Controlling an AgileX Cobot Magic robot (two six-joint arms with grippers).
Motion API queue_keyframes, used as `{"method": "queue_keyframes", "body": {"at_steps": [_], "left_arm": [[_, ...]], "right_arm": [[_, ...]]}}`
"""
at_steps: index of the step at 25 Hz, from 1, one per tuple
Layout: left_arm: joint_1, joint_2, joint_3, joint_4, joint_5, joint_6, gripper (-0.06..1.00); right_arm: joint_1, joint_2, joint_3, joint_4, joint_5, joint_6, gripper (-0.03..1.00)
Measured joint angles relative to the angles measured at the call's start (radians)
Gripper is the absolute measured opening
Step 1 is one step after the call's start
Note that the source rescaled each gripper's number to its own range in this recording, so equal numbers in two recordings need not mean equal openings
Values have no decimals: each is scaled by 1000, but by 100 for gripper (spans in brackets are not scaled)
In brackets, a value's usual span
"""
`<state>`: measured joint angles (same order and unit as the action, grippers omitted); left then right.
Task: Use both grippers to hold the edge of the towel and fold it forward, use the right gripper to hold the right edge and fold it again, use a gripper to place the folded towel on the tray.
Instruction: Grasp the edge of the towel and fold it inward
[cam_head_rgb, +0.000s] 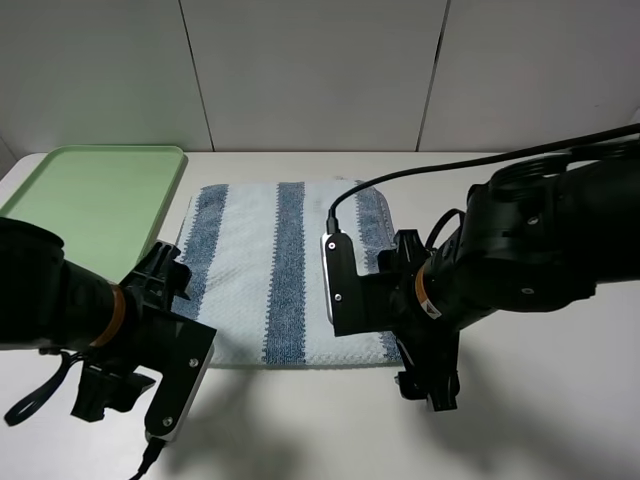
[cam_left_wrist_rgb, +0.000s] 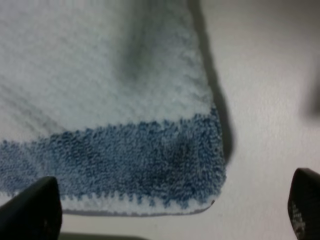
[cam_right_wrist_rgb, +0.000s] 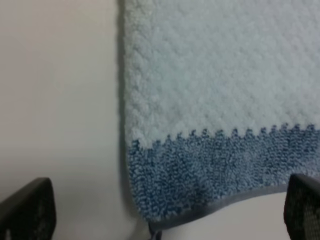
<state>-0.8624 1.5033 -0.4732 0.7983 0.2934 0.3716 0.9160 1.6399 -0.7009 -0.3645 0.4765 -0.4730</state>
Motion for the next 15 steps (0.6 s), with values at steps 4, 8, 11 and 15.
{"method": "queue_keyframes", "body": {"at_steps": [4,8,11,15], "left_arm": [[40,3,0,3,-4,-1,89],[126,5,0,12,-22,-1,89],[160,6,0,14,-49,-1,89],[164,6,0,16,-75,0,89]], "right_arm": [[0,20,0,1,-23,0,100],[0,40,5,0,-53,0,100],[0,59,7,1,-75,0,100],[0,80,7,1,-91,0,100]]}}
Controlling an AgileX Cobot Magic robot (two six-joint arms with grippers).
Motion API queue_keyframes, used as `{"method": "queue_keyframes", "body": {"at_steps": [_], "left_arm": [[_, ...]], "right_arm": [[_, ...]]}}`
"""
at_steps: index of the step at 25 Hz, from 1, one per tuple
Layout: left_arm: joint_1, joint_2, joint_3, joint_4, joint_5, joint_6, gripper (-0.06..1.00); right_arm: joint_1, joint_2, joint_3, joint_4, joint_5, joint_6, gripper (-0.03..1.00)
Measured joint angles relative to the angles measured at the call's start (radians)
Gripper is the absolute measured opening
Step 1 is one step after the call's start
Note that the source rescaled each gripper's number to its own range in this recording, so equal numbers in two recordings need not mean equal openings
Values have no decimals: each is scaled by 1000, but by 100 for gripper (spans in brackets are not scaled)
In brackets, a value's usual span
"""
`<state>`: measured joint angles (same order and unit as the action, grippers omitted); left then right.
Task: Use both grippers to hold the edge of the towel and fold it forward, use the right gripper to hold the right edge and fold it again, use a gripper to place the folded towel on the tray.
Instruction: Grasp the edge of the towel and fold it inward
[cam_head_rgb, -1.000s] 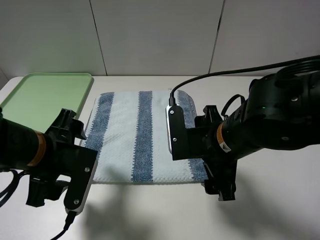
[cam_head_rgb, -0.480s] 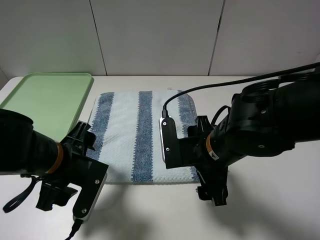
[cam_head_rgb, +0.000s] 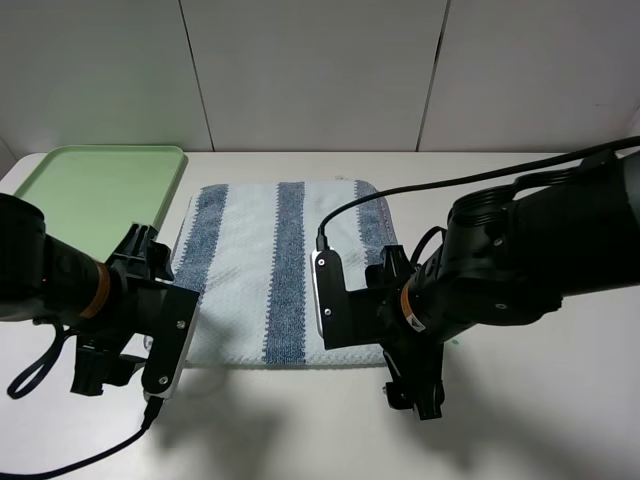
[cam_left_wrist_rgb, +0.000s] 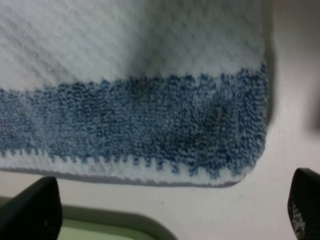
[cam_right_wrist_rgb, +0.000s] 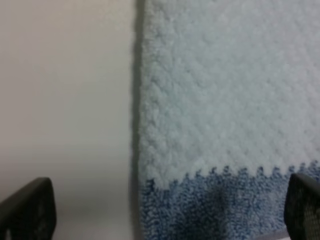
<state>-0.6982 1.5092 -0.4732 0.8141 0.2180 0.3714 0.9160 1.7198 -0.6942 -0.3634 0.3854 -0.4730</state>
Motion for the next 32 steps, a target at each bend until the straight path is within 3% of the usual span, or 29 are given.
{"method": "queue_keyframes", "body": {"at_steps": [32], "left_arm": [[2,190,-5,56,-26,62,88]], "right_arm": [[0,62,0,-27,-35,0,100]]}}
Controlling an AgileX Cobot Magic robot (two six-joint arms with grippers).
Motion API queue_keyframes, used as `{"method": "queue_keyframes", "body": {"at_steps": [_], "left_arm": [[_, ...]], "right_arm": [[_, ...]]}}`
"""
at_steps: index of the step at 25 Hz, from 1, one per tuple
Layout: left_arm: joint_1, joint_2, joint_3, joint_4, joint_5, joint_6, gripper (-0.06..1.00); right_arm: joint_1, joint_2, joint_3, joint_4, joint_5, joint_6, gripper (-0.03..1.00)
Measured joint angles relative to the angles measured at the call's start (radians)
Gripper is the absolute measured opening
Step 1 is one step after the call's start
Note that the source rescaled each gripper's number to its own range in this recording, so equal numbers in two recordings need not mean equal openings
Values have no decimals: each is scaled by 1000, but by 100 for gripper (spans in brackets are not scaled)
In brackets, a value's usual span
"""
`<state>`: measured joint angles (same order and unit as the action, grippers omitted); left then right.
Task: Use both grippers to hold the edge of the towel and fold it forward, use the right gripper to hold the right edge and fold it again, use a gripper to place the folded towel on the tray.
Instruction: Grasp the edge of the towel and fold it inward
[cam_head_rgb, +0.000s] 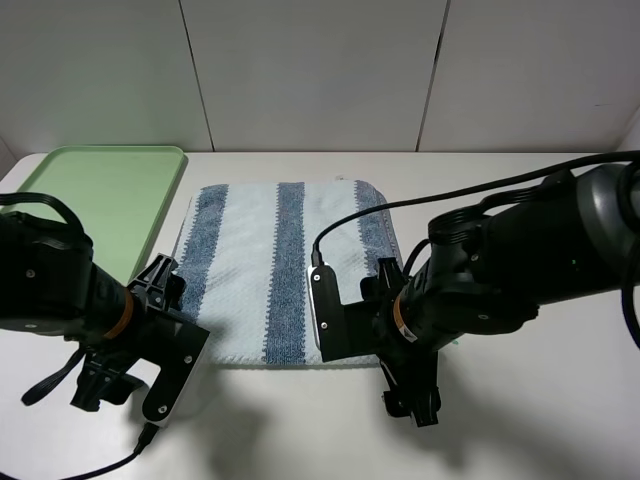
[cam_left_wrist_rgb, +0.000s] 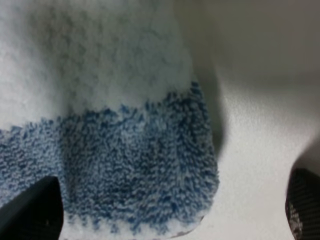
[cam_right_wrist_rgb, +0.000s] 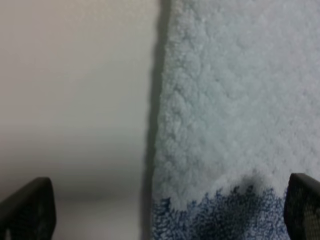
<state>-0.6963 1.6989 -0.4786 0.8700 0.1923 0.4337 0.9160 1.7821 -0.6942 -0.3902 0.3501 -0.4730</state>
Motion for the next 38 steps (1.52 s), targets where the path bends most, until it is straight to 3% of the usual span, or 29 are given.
{"method": "queue_keyframes", "body": {"at_steps": [11,20,38], "left_arm": [[0,1,-1,1,0,1,88],[0,1,-1,1,0,1,88],[0,2,-3,5,-3,1,86]], "right_arm": [[-6,1,0,-83,-16,3,100],[-138,18,0,-93,-41,4,100],[-140,8,51,-107,-120,7,100]]}}
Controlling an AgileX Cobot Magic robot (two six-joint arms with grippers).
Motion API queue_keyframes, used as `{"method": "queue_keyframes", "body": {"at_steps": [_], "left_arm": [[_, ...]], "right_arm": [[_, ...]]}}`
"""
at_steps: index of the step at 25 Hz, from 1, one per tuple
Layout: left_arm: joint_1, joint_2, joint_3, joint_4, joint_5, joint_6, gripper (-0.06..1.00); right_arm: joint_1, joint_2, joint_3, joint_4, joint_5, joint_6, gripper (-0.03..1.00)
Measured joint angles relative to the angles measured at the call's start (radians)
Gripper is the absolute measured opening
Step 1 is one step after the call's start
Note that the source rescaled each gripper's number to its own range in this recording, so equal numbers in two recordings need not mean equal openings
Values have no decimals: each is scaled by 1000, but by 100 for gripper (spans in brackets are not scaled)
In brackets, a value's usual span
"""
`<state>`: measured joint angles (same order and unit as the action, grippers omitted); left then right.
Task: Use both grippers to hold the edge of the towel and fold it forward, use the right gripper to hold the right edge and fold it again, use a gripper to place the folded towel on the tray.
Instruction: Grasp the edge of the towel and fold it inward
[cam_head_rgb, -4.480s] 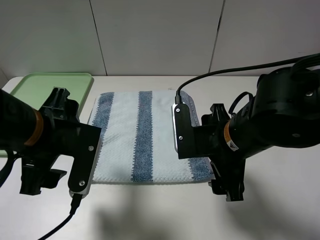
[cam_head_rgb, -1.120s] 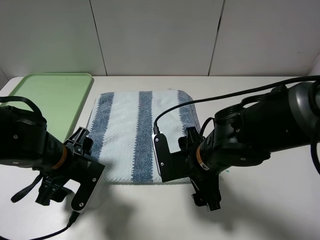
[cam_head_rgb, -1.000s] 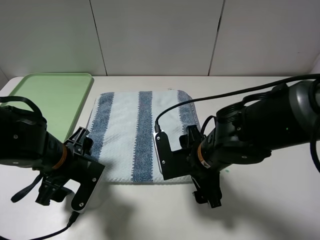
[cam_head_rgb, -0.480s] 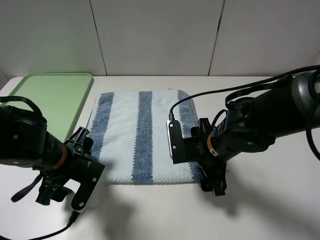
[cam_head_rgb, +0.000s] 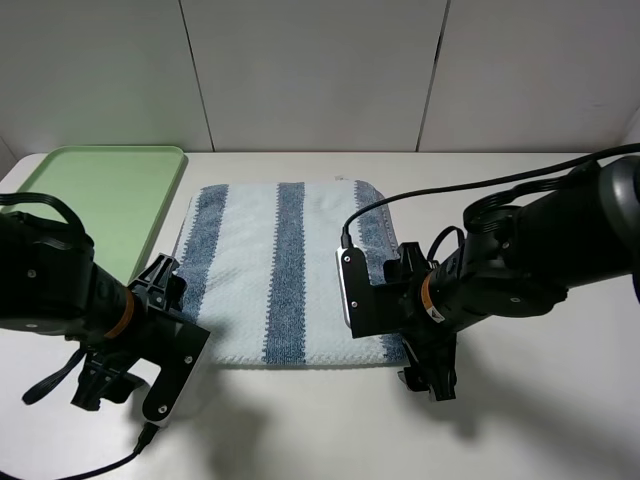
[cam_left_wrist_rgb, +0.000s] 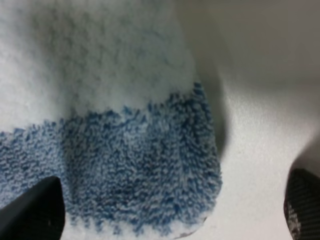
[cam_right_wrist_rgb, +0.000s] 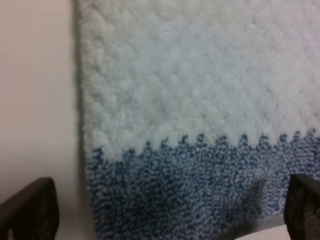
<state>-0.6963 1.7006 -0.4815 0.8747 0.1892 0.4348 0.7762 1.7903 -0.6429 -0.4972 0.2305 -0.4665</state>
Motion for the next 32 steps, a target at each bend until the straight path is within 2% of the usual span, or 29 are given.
{"method": "queue_keyframes", "body": {"at_steps": [24,32], "left_arm": [[0,0,0,1,-4,0,79],[0,10,3,0,-22,0,55]], "right_arm": [[-2,-3,7,-47,-51,-3,100],[-2,-3,10,-75,-68,-3,95]]}}
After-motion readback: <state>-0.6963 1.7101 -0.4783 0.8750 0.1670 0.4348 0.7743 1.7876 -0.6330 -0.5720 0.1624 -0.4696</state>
